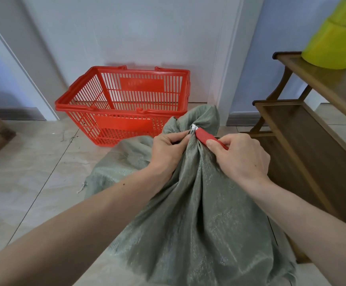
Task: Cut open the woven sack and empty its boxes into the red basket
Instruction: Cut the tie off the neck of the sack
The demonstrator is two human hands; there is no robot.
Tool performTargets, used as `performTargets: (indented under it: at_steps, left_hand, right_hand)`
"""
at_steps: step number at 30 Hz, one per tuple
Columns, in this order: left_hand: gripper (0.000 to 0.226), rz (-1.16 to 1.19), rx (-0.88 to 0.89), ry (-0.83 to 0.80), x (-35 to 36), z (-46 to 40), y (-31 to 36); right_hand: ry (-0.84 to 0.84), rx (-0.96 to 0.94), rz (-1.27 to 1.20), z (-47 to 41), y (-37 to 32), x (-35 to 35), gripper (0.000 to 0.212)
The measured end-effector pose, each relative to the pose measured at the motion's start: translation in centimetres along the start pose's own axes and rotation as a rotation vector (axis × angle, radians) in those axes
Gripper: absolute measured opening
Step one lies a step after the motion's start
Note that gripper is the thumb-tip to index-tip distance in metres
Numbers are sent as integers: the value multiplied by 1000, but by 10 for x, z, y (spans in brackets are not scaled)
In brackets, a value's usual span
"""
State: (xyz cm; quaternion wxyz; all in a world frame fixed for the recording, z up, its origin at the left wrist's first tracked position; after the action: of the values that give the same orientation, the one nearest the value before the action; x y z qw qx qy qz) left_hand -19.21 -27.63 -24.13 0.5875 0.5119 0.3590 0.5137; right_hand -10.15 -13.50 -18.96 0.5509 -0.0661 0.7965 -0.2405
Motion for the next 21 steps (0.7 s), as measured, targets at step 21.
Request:
performTargets:
  at_steps: [21]
  left_hand:
    - [20, -96, -98, 41, -15, 5, -14]
  right_hand:
    - [45, 46, -99, -28, -6, -28, 39]
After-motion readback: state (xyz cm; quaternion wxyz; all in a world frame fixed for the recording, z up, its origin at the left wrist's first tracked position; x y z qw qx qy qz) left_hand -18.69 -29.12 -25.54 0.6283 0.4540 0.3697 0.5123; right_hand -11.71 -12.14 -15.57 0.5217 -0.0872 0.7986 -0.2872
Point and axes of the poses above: each hand's wrist, its own z-axis away from the middle knuckle, its own x-axis out of the palm, y = z × x, the point moved 3 cm from there along -z, towards the middle knuckle, and after that the axes turned 10 degrees about -x, right-handed, at the moved point
